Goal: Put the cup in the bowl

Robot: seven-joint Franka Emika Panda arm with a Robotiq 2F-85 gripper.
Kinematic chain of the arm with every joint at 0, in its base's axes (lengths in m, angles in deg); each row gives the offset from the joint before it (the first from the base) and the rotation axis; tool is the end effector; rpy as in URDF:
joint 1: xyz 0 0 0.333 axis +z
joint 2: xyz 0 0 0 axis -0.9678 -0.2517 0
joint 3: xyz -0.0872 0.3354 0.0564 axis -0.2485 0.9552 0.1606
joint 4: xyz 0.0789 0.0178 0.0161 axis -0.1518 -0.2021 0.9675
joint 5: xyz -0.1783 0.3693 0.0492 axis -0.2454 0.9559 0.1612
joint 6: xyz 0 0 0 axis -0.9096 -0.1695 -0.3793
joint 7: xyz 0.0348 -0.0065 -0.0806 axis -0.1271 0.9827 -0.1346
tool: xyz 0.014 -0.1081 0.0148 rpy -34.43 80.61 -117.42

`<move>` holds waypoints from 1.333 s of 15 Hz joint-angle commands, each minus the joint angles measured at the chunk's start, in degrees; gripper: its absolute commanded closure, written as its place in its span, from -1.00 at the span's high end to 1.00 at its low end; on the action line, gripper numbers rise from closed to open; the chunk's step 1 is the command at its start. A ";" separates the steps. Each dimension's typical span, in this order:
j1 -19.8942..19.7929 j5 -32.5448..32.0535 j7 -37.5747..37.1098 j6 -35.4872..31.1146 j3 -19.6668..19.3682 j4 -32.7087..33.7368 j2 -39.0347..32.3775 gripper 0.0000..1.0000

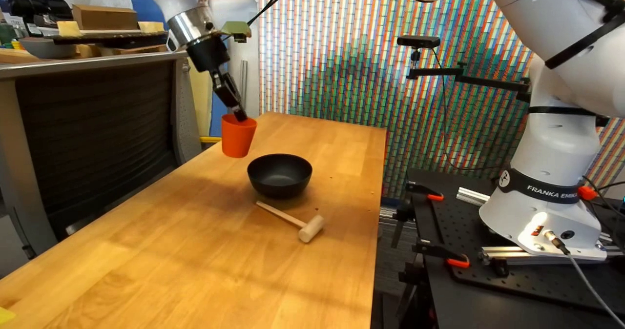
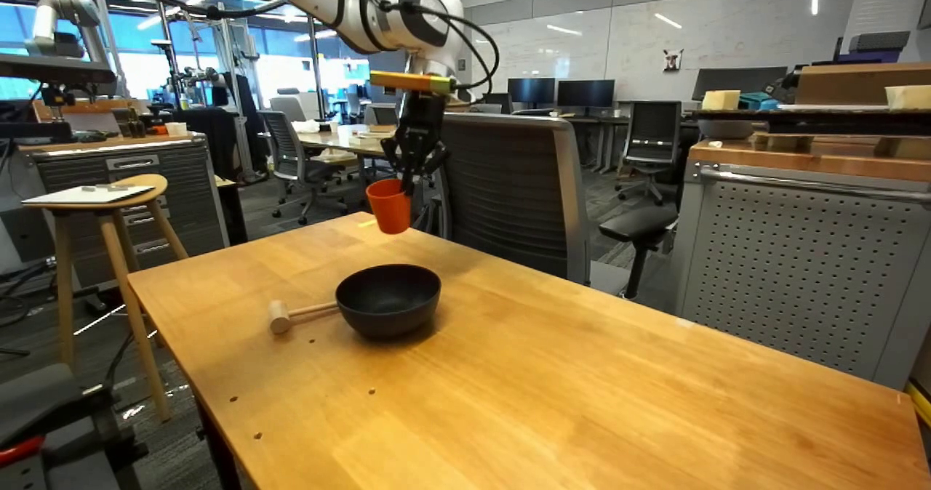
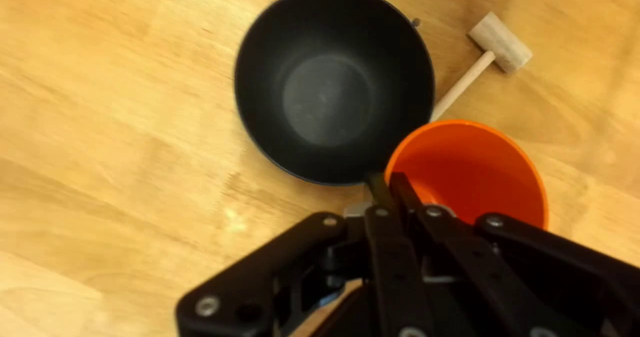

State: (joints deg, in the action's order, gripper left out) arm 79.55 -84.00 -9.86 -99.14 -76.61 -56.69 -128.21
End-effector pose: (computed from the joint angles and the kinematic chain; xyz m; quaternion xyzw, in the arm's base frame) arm 0.7614 0.0611 0.3538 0.9571 0.2034 -0.2063 0.0107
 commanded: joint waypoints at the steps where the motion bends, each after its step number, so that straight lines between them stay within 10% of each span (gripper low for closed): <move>1: -1.77 -0.94 -6.49 -0.74 -3.51 -8.99 7.14 -0.96; 16: -5.12 0.59 -9.63 -12.94 -1.83 -26.12 6.08 -0.94; 17: -5.17 0.76 -9.80 -14.39 -1.73 -26.91 6.42 -0.51; 20: -5.45 0.65 -9.94 -17.27 -1.93 -29.72 8.96 -0.09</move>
State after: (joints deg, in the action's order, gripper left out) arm 74.84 -83.92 -19.38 -113.51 -78.88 -81.69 -123.83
